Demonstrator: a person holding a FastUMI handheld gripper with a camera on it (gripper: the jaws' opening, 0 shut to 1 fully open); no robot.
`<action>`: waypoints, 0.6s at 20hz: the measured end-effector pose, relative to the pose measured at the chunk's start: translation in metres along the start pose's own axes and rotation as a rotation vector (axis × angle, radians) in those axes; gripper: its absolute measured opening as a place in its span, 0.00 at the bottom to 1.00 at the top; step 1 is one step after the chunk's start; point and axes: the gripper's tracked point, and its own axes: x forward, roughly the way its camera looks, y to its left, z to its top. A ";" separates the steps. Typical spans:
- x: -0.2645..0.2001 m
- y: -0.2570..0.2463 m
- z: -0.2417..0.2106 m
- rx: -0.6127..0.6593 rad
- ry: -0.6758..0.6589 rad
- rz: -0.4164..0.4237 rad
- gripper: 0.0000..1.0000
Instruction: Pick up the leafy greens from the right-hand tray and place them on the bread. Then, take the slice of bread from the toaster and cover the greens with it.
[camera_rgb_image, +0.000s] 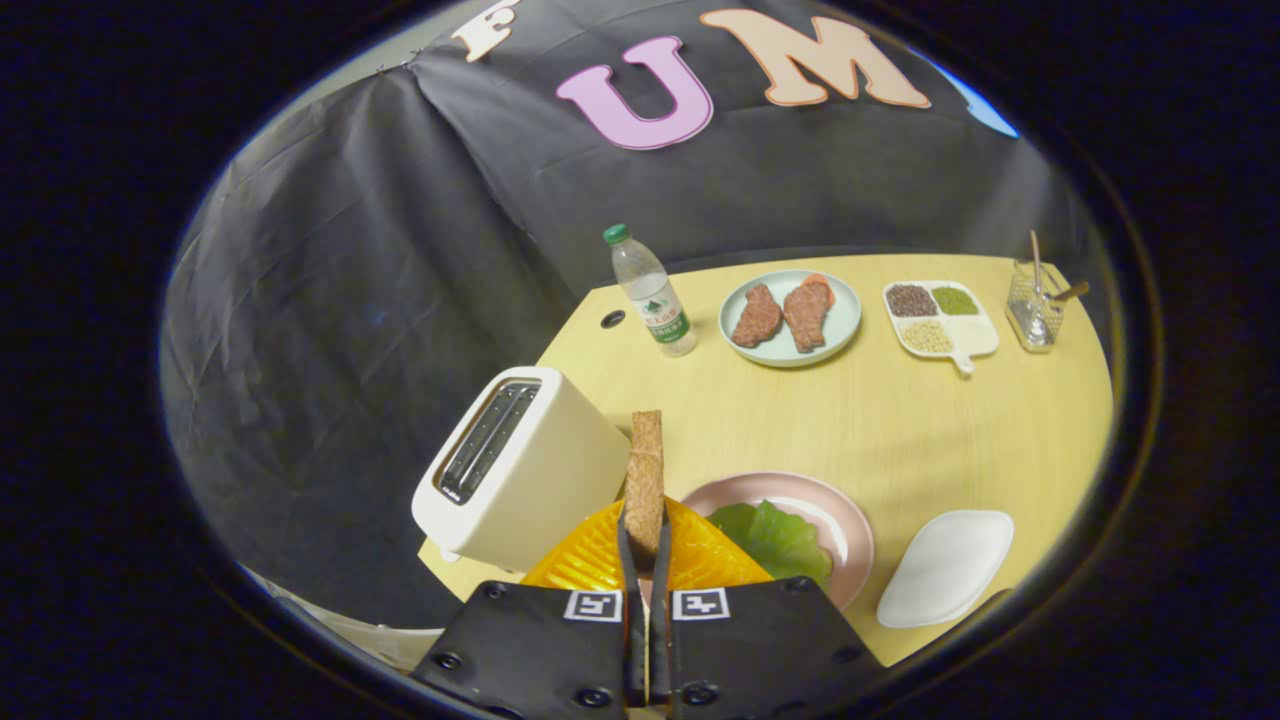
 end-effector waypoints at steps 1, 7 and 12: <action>0.002 -0.004 -0.005 0.013 0.001 0.001 0.04; 0.004 -0.028 -0.031 0.097 0.021 0.004 0.04; 0.008 -0.061 -0.058 0.134 0.051 -0.057 0.05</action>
